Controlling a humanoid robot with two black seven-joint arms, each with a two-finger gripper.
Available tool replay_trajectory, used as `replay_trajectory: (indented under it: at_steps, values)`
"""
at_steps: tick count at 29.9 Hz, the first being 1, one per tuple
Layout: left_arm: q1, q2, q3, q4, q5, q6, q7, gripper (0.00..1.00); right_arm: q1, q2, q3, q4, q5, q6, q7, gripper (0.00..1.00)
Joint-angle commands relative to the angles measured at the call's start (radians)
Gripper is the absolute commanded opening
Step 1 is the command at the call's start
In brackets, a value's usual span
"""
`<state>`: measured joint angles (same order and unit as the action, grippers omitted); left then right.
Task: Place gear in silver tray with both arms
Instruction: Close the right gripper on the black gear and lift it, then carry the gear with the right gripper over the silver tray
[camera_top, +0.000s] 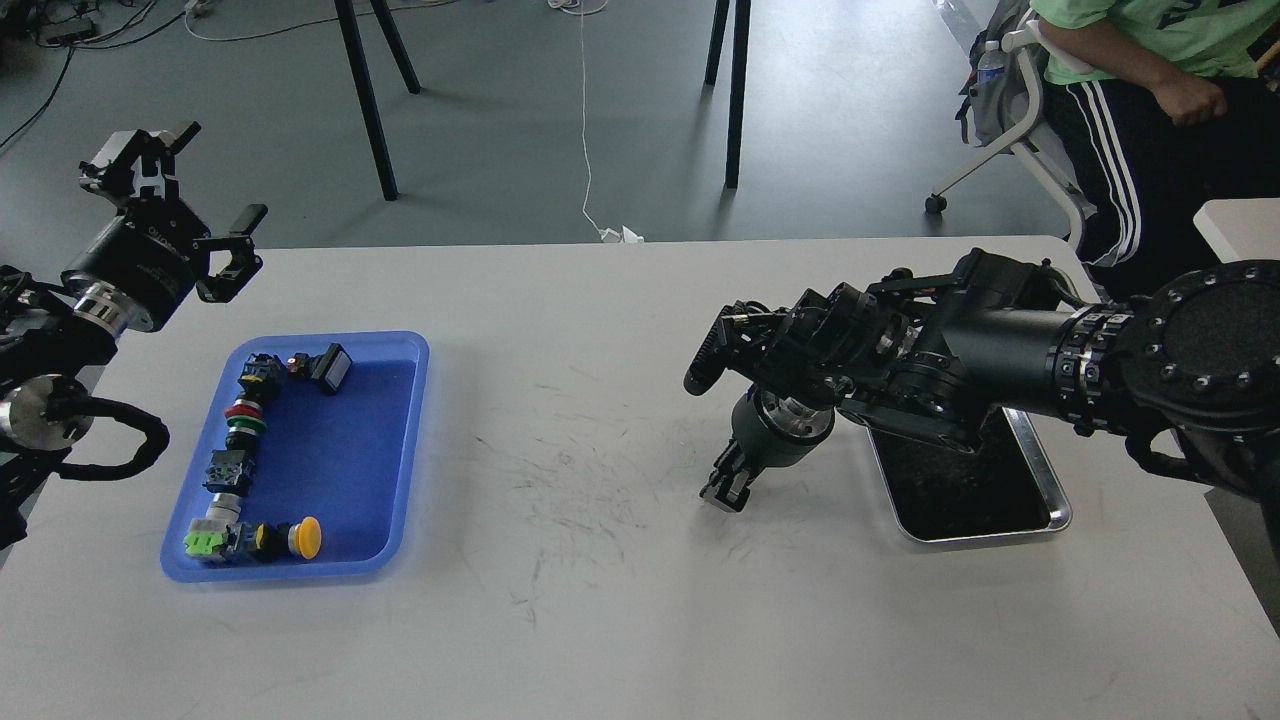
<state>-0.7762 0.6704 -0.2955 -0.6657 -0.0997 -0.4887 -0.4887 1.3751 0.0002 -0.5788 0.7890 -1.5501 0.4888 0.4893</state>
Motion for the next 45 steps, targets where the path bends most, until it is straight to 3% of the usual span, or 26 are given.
replay_trajectory:
  at_steps: [1, 10, 18, 31, 45]
  values:
    - [0.002, -0.002, 0.001, 0.0, 0.0, 0.0, 0.0, 0.98, 0.002, 0.0, 0.0, -0.001, -0.012, 0.0, -0.001, 0.27]
    - [0.002, 0.0, 0.001, 0.002, 0.0, 0.0, 0.0, 0.98, 0.008, 0.0, 0.0, -0.001, -0.012, 0.0, -0.001, 0.01]
    - [0.002, -0.005, 0.001, 0.001, 0.0, 0.0, 0.0, 0.98, 0.094, -0.035, -0.006, 0.003, -0.01, 0.0, -0.001, 0.01]
    - [0.002, -0.011, 0.006, 0.002, 0.0, 0.0, 0.0, 0.98, 0.216, -0.252, -0.081, 0.11, -0.01, 0.0, -0.001, 0.01]
    - [0.017, -0.031, 0.01, 0.006, 0.002, 0.0, 0.0, 0.98, 0.191, -0.442, -0.185, 0.21, -0.068, 0.0, -0.001, 0.02]
